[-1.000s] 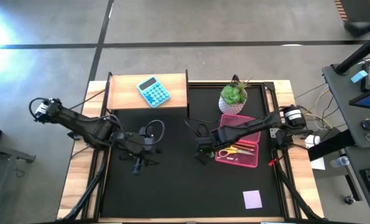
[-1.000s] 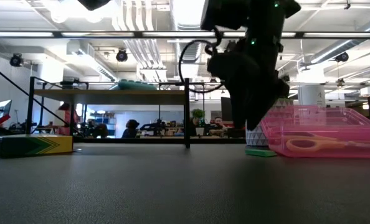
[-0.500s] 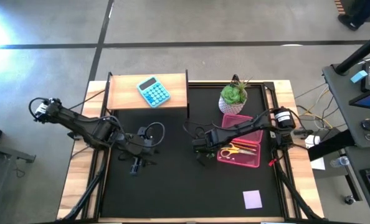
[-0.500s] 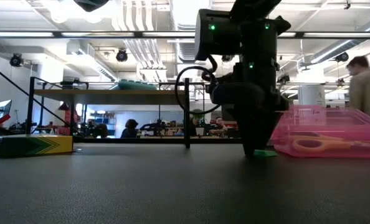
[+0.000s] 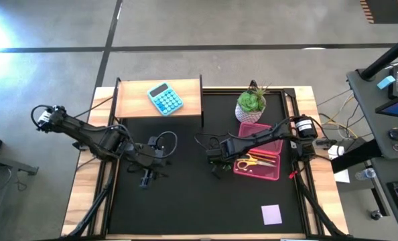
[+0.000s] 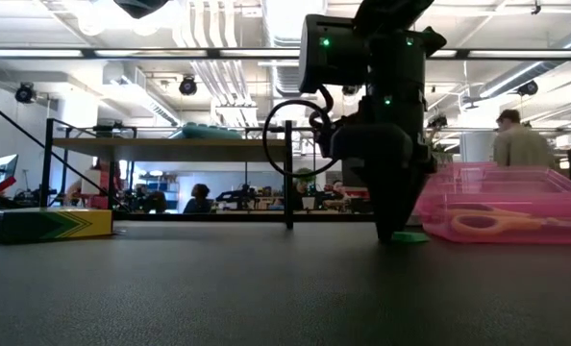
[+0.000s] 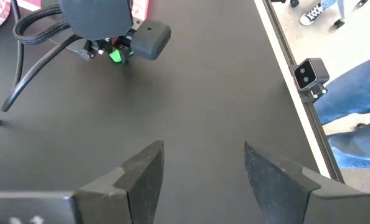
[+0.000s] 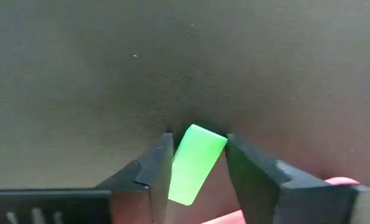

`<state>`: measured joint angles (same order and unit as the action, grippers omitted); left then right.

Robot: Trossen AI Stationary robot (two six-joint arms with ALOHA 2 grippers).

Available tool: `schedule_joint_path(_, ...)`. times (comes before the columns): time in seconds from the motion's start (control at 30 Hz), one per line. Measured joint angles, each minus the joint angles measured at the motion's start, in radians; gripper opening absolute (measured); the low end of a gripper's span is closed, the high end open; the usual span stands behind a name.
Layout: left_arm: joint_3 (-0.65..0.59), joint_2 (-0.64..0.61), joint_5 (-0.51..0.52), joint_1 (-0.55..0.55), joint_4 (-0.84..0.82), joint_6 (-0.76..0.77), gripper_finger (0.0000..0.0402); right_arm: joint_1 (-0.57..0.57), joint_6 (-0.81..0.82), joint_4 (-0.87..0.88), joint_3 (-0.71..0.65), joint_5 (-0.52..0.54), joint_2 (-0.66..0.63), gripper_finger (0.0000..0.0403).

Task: Pack school essentials
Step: Put the green eraser into the supply box

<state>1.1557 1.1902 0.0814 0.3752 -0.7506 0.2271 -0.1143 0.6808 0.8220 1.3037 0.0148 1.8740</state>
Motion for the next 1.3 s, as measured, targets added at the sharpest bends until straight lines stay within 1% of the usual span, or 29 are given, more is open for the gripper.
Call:
schedule_joint_path(0.2,0.0,0.0,0.002,0.0,0.0,0.002,0.0203,-0.001,-0.001,0.0,0.0,0.0,0.0,0.0083)
schedule_joint_path(0.33,0.0,0.0,0.002,0.0,0.003,0.01,0.0203,-0.001,-0.001,0.002,0.0,0.0,-0.007,0.0068)
schedule_joint_path(0.53,0.0,0.001,0.002,-0.001,0.006,0.028,0.0203,-0.001,-0.005,0.013,-0.006,0.0,-0.054,0.0074)
schedule_joint_path(0.73,0.0,0.001,0.009,-0.003,0.009,0.028,0.0203,-0.001,-0.033,0.006,-0.005,0.01,-0.14,0.0072)
schedule_joint_path(0.9,0.0,0.001,0.034,-0.003,0.035,0.028,0.0203,-0.001,-0.048,0.014,-0.004,0.011,-0.221,0.0073)
schedule_joint_path(1.0,0.0,0.001,0.053,-0.003,0.053,0.028,0.0203,-0.001,-0.053,0.062,-0.003,0.011,-0.267,0.0076)
schedule_joint_path(1.17,0.0,0.001,0.089,-0.003,0.079,0.028,0.0203,-0.007,-0.055,0.202,-0.003,0.012,-0.341,0.0073)
schedule_joint_path(1.3,0.0,0.012,0.097,-0.003,0.15,0.028,0.0203,-0.032,-0.071,0.287,-0.004,0.014,-0.387,0.0071)
